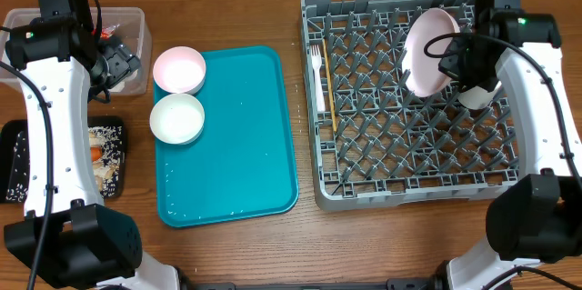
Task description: Sort waste into correct bins and load items into the dishwasher rack
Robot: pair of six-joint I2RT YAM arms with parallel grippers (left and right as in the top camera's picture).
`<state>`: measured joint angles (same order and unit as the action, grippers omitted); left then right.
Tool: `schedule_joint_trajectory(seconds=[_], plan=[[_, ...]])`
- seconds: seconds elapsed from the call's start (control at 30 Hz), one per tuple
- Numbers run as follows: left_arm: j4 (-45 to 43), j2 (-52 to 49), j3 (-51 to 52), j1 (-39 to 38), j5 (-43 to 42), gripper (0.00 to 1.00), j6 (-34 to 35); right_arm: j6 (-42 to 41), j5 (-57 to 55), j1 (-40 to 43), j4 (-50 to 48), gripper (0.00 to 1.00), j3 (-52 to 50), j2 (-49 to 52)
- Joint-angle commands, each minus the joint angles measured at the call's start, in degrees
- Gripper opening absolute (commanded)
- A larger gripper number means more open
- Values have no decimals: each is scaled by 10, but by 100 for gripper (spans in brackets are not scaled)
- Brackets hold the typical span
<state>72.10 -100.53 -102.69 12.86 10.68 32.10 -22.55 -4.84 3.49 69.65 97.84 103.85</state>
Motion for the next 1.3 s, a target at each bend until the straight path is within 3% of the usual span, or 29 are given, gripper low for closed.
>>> schedule_joint_trajectory(seconds=[0.0, 0.53, 0.83, 0.97, 1.07, 1.13, 1.23, 1.27], plan=[[-1, 0, -5, 1, -2, 100, 9, -4, 16, 0, -30, 4, -23, 0], [-1, 0, -5, 1, -2, 100, 9, 68, 86, 0, -89, 5, -28, 0], [-1, 0, -5, 1, -2, 100, 9, 169, 365, 0, -50, 4, 53, -32], [-1, 0, -5, 1, -2, 100, 9, 169, 420, -3, -48, 8, 69, -68], [-1, 0, -5, 1, -2, 100, 9, 165, 420, -21, -33, 15, 69, -89], [-1, 0, -5, 1, -2, 100, 9, 166, 420, -49, -19, 28, 69, -94], [-1, 0, -5, 1, -2, 100, 9, 165, 418, -101, -18, 75, 65, -93], [-2, 0, -5, 1, -2, 100, 9, 165, 416, -132, -30, 100, 60, -92]])
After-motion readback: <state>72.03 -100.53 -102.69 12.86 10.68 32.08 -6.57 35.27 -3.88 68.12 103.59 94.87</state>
